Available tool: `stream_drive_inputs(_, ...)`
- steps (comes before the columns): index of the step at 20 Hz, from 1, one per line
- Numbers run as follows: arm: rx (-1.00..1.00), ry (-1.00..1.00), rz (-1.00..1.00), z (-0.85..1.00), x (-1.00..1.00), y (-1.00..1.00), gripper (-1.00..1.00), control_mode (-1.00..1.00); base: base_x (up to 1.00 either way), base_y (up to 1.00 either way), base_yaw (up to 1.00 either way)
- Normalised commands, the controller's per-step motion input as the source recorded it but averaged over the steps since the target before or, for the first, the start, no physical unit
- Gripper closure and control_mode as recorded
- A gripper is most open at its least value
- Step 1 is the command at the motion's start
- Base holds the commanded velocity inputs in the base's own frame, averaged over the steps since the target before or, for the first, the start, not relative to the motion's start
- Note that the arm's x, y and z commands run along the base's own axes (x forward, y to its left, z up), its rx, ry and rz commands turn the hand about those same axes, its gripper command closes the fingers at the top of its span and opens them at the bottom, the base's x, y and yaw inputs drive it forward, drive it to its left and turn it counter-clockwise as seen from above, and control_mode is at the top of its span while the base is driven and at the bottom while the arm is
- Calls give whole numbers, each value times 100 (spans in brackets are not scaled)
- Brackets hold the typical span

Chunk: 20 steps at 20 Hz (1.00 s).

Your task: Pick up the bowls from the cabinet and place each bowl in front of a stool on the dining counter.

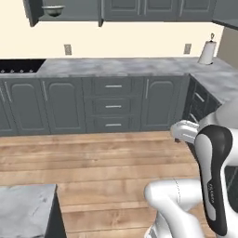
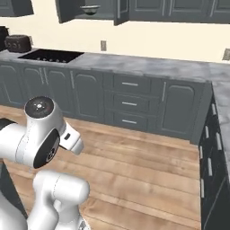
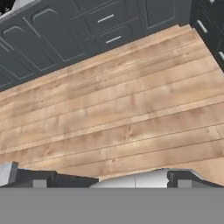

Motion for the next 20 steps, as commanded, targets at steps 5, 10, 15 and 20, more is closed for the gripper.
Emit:
stream_drive_inputs(5,0,0,0,0,0,0,-100,100,100,1,22)
stream_drive_inputs(10,0,0,0,0,0,0,-100,100,100,0,46)
stream_drive_inputs(15,0,0,0,0,0,0,-100,100,100,0,38)
stream_drive_inputs(20,0,0,0,0,0,0,-100,100,100,0,19)
